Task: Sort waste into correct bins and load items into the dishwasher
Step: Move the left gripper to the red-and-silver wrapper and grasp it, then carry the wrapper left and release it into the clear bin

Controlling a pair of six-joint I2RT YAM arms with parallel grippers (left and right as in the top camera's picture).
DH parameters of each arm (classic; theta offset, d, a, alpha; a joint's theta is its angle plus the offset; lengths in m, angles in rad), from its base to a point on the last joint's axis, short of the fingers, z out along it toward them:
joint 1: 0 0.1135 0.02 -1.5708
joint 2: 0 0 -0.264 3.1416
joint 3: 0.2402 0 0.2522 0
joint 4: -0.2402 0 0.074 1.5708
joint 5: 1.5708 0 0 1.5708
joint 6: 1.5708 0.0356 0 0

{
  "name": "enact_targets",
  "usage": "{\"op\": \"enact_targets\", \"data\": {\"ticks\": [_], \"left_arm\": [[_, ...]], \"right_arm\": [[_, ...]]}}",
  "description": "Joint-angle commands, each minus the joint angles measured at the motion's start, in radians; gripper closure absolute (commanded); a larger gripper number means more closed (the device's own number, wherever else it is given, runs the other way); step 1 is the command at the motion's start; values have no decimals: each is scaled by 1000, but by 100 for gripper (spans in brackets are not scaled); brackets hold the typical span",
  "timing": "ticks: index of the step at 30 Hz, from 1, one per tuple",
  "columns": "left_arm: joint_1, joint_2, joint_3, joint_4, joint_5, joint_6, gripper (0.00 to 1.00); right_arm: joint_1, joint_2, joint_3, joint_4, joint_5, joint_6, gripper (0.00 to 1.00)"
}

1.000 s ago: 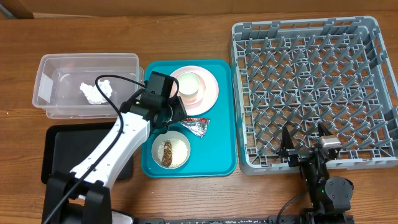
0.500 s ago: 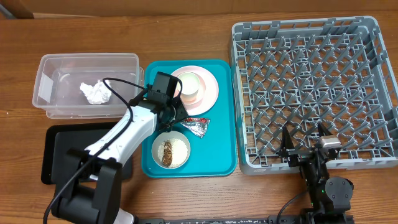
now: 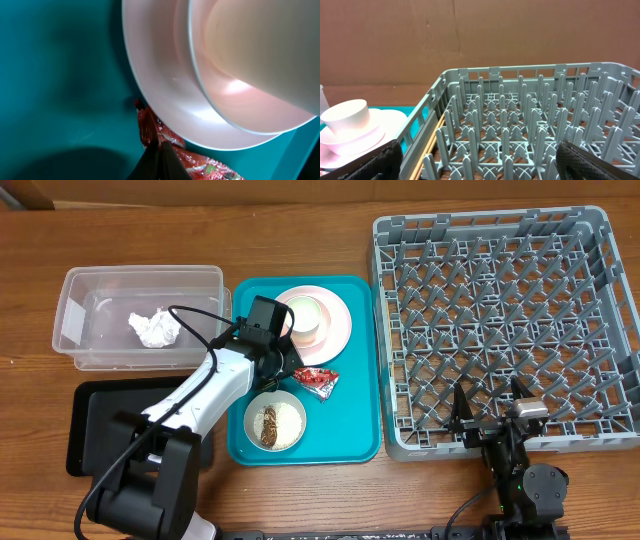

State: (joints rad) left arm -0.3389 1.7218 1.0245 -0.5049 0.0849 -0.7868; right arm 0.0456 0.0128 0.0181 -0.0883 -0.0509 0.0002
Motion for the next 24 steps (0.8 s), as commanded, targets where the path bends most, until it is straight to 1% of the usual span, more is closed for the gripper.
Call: {"op": "enact_targets", "data": {"ticks": [1, 4, 11, 13, 16, 24], "left_arm": [[2, -21, 66, -33, -6, 6, 96], [12, -60, 114, -69, -7, 35, 96], [67, -153, 256, -151, -11, 172, 96], [104, -169, 294, -167, -14, 186, 96], [201, -178, 335, -166, -36, 189, 96], [415, -176, 335, -123, -76, 189, 96]], "right_arm": [[-8, -10, -10, 7, 5, 4, 0], [-8, -10, -10, 7, 5, 4, 0], [-8, -10, -10, 7, 5, 4, 0], [-8, -10, -10, 7, 5, 4, 0], [-8, -10, -10, 7, 5, 4, 0], [-8, -10, -10, 7, 5, 4, 0]]}}
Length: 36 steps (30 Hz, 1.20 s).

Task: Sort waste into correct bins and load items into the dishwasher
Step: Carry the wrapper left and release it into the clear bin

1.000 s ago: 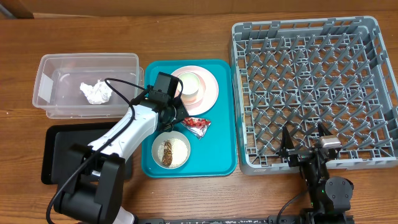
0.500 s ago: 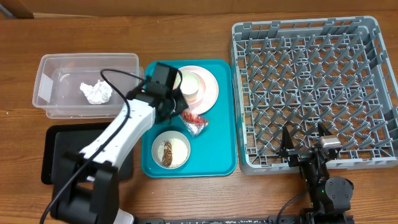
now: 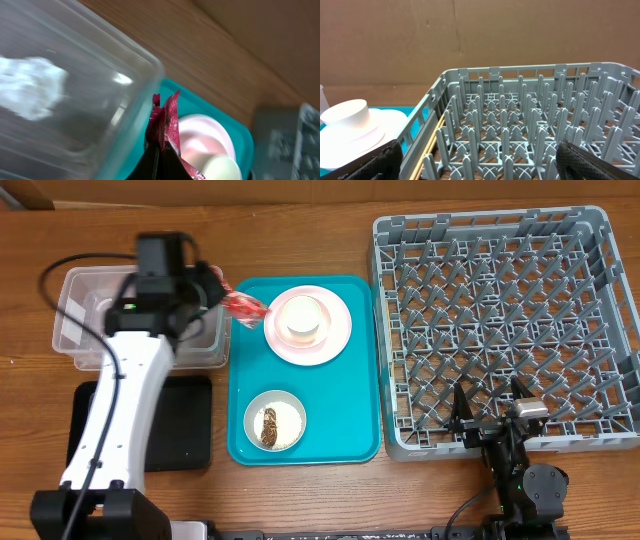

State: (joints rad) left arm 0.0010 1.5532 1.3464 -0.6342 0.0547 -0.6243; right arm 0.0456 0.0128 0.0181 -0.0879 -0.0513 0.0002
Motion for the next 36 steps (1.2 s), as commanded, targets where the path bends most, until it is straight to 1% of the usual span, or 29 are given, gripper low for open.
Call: {"op": "enact_targets", "data": {"ticks": [1, 6, 11, 14, 18, 21, 22, 24, 26, 27, 29, 30, 32, 36], "left_arm": [[98, -4, 13, 8, -57, 26, 96], [169, 42, 13, 29, -118, 27, 96], [171, 131, 13, 101, -121, 27, 96], [171, 199, 13, 144, -175, 26, 96], [171, 247, 13, 148, -242, 27, 96], [171, 253, 13, 138, -245, 27, 96], [171, 253, 13, 138, -245, 27, 93], [171, 251, 13, 145, -245, 27, 78], [171, 246, 16, 150, -243, 35, 68], [171, 241, 22, 149, -235, 55, 60], [170, 224, 37, 140, -201, 92, 49], [169, 212, 48, 129, -170, 111, 46], [166, 179, 74, 88, -92, 143, 43], [151, 89, 98, -50, 112, 153, 47]], "right_arm": [[-8, -10, -10, 7, 5, 4, 0], [-8, -10, -10, 7, 5, 4, 0], [-8, -10, -10, 7, 5, 4, 0], [-8, -10, -10, 6, 5, 4, 0], [-8, -10, -10, 7, 5, 4, 0], [-8, -10, -10, 7, 5, 4, 0], [-8, -10, -10, 7, 5, 4, 0], [-8, -10, -10, 7, 5, 4, 0], [-8, -10, -10, 7, 5, 4, 0], [-8, -10, -10, 7, 5, 4, 0], [-8, -10, -10, 6, 5, 4, 0], [-8, -10, -10, 7, 5, 4, 0], [-8, -10, -10, 6, 5, 4, 0], [-8, -10, -10, 7, 5, 4, 0]]}}
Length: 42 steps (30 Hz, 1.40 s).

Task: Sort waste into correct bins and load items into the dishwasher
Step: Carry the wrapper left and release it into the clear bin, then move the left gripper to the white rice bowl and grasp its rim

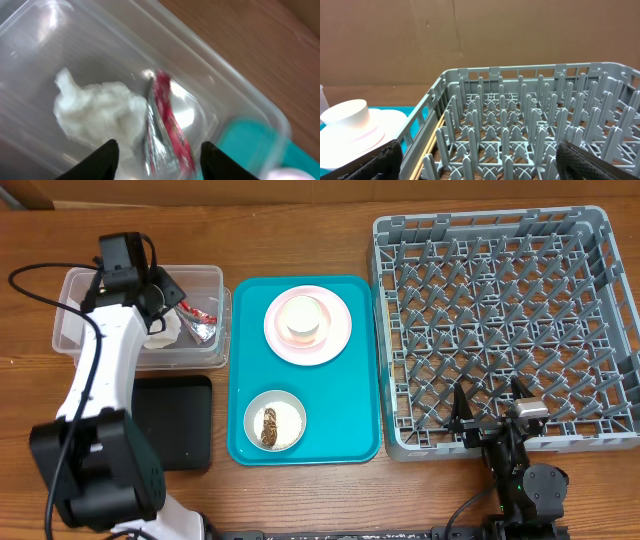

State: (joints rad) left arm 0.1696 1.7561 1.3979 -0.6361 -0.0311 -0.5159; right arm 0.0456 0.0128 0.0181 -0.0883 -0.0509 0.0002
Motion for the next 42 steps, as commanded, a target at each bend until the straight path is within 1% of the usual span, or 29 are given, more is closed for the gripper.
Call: {"op": "enact_targets", "data": {"ticks": [1, 3, 4, 6, 11, 12, 16, 17, 18, 21, 23, 26, 29, 30, 32, 36, 42], "left_arm": [[-28, -140, 47, -89, 275, 45, 48], [-63, -182, 47, -165, 370, 54, 48], [-94, -203, 47, -216, 383, 68, 51], [-155, -228, 47, -289, 365, 81, 51], [-363, -240, 42, -459, 264, 93, 51], [-440, -240, 34, -505, 227, 89, 51], [-615, -240, 6, -539, 174, 81, 51], [-666, -240, -5, -537, 144, 60, 52], [-687, -240, -10, -537, 123, 46, 52], [-787, -240, -40, -539, -26, -42, 52], [-837, -240, -57, -538, -81, -87, 52], [-888, -240, -81, -530, -105, -141, 52], [-911, -240, -105, -511, -116, -158, 53], [-913, -240, -120, -511, -110, -189, 55], [-914, -240, -136, -512, -106, -204, 57], [-916, -240, -190, -491, -106, -207, 57], [-916, -240, -291, -400, -67, -252, 58]], "right_arm": [[-8, -10, -10, 7, 5, 4, 0], [-8, -10, -10, 7, 5, 4, 0], [-8, -10, -10, 7, 5, 4, 0], [-8, -10, -10, 7, 5, 4, 0], [-8, -10, -10, 7, 5, 4, 0], [-8, -10, -10, 7, 5, 4, 0], [-8, -10, -10, 7, 5, 4, 0], [-8, -10, -10, 7, 5, 4, 0], [-8, -10, -10, 7, 5, 4, 0], [-8, -10, -10, 7, 5, 4, 0], [-8, -10, -10, 7, 5, 4, 0], [-8, -10, -10, 7, 5, 4, 0], [-8, -10, -10, 7, 5, 4, 0], [-8, -10, -10, 7, 5, 4, 0], [-8, -10, -10, 7, 5, 4, 0], [-8, -10, -10, 7, 5, 4, 0], [-8, -10, -10, 7, 5, 4, 0]]}}
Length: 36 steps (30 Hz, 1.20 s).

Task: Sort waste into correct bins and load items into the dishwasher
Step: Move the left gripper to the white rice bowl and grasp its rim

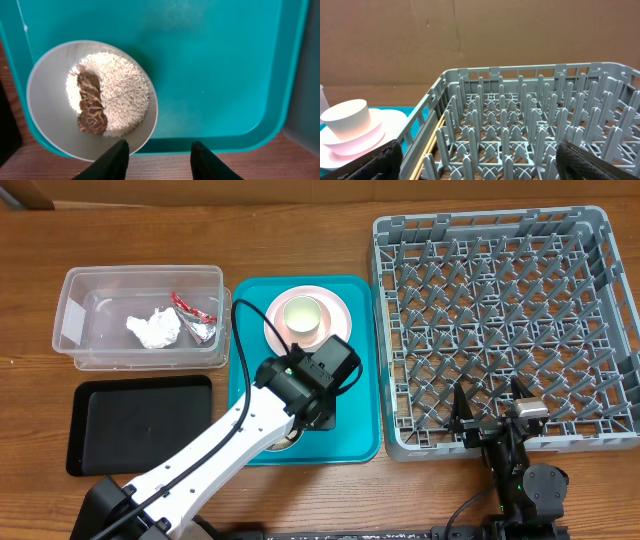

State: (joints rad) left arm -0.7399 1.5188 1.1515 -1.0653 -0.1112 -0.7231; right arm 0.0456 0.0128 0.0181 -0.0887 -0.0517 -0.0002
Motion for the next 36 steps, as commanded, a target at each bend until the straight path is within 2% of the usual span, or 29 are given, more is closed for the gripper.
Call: {"op": "enact_targets", "data": {"ticks": [1, 5, 9, 15, 27, 32, 36], "left_arm": [[-6, -2, -62, 47, 27, -45, 59], [-7, -2, -128, 118, 42, -45, 62], [-7, -2, -192, 212, 42, -44, 71], [-7, -2, -250, 298, 42, -44, 71], [-7, -2, -253, 311, 19, -40, 71], [-7, 10, -253, 311, -56, -40, 71], [-7, 33, -253, 328, -55, -40, 70]], "right_arm": [[-8, -10, -10, 8, 6, 4, 0], [-8, -10, -10, 8, 6, 4, 0], [-8, -10, -10, 8, 6, 4, 0], [-8, -10, -10, 8, 6, 4, 0], [-8, -10, -10, 8, 6, 4, 0], [-8, -10, -10, 8, 6, 4, 0], [-8, -10, -10, 8, 6, 4, 0]]}}
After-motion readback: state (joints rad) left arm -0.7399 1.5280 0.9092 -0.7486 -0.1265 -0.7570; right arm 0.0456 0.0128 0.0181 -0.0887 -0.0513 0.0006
